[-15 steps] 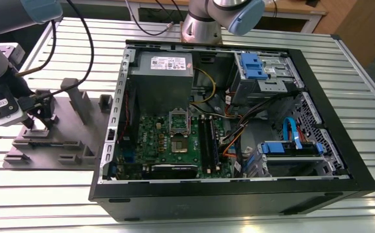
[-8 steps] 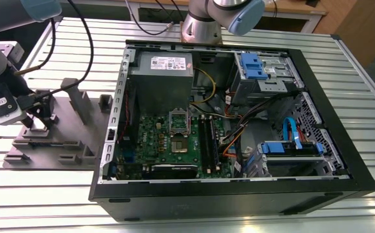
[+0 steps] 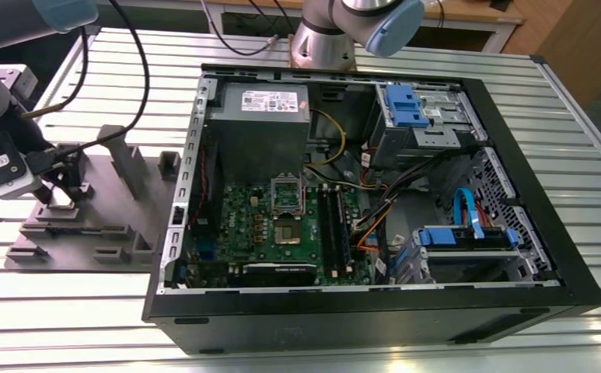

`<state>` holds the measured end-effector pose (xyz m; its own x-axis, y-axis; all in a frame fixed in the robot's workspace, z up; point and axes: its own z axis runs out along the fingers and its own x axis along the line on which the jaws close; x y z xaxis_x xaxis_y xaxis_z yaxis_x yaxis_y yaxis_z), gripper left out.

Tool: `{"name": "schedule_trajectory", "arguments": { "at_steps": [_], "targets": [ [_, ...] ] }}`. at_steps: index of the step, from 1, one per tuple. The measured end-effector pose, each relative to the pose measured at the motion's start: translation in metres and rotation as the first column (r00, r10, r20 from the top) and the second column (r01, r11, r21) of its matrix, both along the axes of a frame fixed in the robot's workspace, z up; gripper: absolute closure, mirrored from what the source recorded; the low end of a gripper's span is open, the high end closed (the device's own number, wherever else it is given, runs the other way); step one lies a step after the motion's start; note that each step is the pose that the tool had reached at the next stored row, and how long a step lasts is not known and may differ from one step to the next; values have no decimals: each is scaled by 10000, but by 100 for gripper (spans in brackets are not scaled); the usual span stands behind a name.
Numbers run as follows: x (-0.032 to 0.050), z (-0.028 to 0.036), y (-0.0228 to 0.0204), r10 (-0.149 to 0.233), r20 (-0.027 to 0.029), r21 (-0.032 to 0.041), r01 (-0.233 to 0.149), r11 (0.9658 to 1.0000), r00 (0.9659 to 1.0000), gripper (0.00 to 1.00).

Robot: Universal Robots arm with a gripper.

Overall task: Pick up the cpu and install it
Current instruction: 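Pick up the cpu and move it towards the insertion slot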

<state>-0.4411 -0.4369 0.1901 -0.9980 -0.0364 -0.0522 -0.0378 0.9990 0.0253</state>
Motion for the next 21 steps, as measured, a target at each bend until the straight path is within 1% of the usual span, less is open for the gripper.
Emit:
{"name": "schedule_trajectory", "arguments": {
  "at_steps": [8, 14, 17, 21],
  "targets": [
    [1, 83, 0, -3, 1, 0, 3, 10000, 10000, 53],
    [0, 81, 0, -5, 1, 1, 5, 10000, 10000, 53],
    [-7, 68, 0, -9, 1, 0, 9, 10000, 10000, 53],
    [-11, 35, 0, -12, 2, 1, 12, 10000, 10000, 53]
  ]
}}
